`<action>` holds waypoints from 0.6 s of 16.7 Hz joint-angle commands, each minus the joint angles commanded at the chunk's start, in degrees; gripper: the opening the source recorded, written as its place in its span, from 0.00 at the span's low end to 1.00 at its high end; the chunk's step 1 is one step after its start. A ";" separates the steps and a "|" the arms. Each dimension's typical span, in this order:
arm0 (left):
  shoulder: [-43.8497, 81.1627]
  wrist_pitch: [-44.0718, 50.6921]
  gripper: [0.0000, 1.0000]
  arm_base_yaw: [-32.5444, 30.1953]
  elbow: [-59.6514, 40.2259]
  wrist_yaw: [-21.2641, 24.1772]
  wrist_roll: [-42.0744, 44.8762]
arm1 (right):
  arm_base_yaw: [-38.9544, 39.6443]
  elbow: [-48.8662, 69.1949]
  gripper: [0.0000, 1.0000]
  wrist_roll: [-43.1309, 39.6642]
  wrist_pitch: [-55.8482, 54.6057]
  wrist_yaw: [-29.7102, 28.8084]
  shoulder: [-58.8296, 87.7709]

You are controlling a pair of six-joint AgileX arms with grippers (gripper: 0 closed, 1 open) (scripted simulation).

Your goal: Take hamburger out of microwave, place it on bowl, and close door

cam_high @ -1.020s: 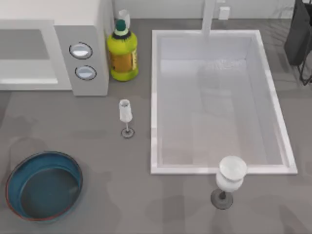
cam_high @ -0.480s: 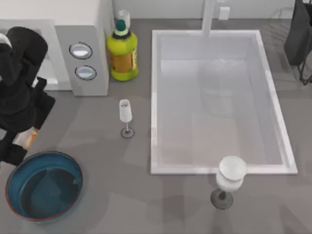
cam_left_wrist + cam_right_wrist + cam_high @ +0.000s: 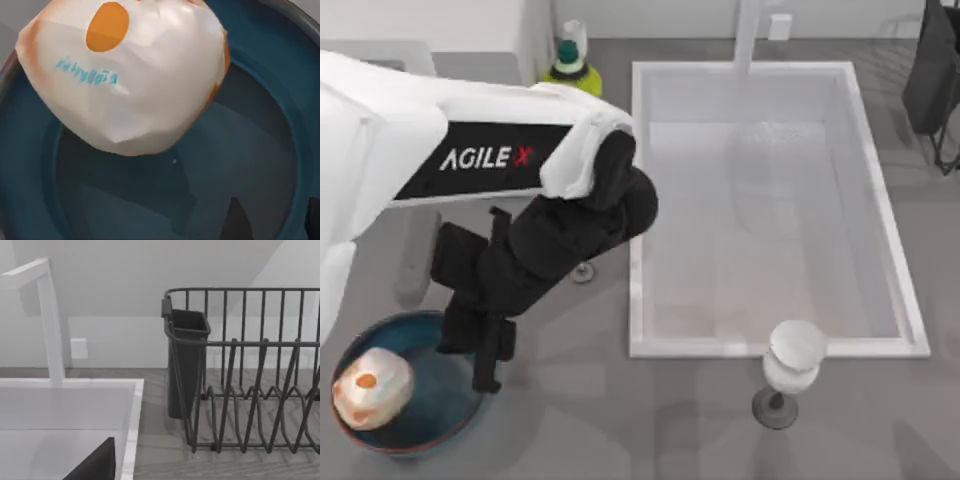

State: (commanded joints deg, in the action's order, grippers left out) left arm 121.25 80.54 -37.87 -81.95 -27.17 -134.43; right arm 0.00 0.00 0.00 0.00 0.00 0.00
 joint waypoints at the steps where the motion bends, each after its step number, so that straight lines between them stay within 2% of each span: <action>1: 2.82 3.29 0.00 -2.61 -1.80 -1.56 -5.05 | 0.00 0.00 1.00 0.00 0.00 0.00 0.00; 5: 12.00 13.38 0.00 -10.57 -6.81 -6.09 -20.26 | 0.00 0.00 1.00 0.00 0.00 0.00 0.00; 10: 16.12 17.48 0.00 -13.89 -8.43 -7.82 -26.17 | 0.00 0.00 1.00 0.00 0.00 0.00 0.00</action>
State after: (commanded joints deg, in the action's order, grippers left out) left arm 137.36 98.02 -51.75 -90.38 -34.98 -160.60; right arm 0.00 0.00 0.00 0.00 0.00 0.00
